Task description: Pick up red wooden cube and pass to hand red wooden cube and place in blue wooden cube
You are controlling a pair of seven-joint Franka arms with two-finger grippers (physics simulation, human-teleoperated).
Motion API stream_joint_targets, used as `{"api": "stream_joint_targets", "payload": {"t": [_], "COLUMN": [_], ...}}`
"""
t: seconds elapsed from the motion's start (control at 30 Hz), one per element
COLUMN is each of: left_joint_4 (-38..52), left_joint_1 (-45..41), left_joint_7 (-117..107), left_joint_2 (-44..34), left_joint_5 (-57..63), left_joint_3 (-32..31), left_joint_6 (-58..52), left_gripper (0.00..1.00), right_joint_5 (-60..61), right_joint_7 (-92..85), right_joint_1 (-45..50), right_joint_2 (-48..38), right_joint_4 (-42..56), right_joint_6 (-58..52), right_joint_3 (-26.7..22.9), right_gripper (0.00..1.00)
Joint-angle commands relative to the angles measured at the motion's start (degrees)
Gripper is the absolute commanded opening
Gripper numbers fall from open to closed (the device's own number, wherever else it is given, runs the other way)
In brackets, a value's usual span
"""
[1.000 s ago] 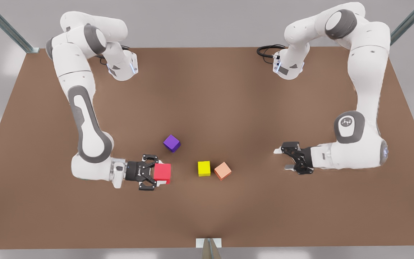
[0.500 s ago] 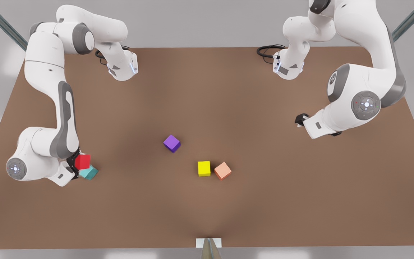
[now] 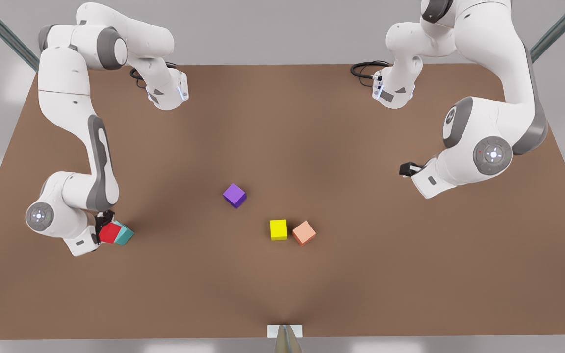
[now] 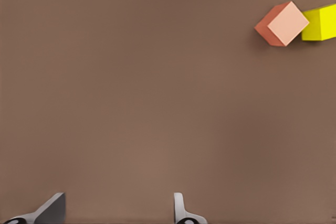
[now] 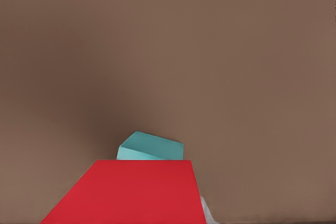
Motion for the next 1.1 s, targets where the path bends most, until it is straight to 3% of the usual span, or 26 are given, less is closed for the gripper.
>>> {"api": "stream_joint_targets", "payload": {"t": [0.0,0.3,0.33,0.4,1.07], "left_joint_4": [0.04,0.04,0.04,0.04,0.12], "left_joint_1": [0.00,0.44,0.36,0.36,0.44], "left_joint_7": [-5.98,-5.71,-5.71,-5.71,-5.80], "left_joint_2": [0.02,0.19,0.28,0.46,1.16], "left_joint_5": [-0.02,-0.02,-0.02,-0.02,0.16], "left_joint_3": [-0.01,0.07,0.07,0.07,0.07], "left_joint_6": [-0.02,-0.10,-0.10,-0.10,-0.02], "left_gripper": [1.00,1.00,1.00,1.00,1.00], "right_joint_5": [0.04,0.22,0.22,1.19,1.62], "right_joint_7": [15.30,15.48,15.48,15.48,15.56], "right_joint_1": [-0.02,-0.28,-0.64,-0.64,0.33], "right_joint_2": [-0.51,-0.25,-0.07,0.10,-0.16], "right_joint_4": [-1.40,-5.09,-5.09,-5.18,-4.74], "right_joint_6": [6.20,8.05,8.05,8.22,7.61], "right_joint_3": [-0.04,-0.04,0.04,-0.04,0.04], "right_gripper": [0.58,0.58,0.63,1.00,1.00]}}
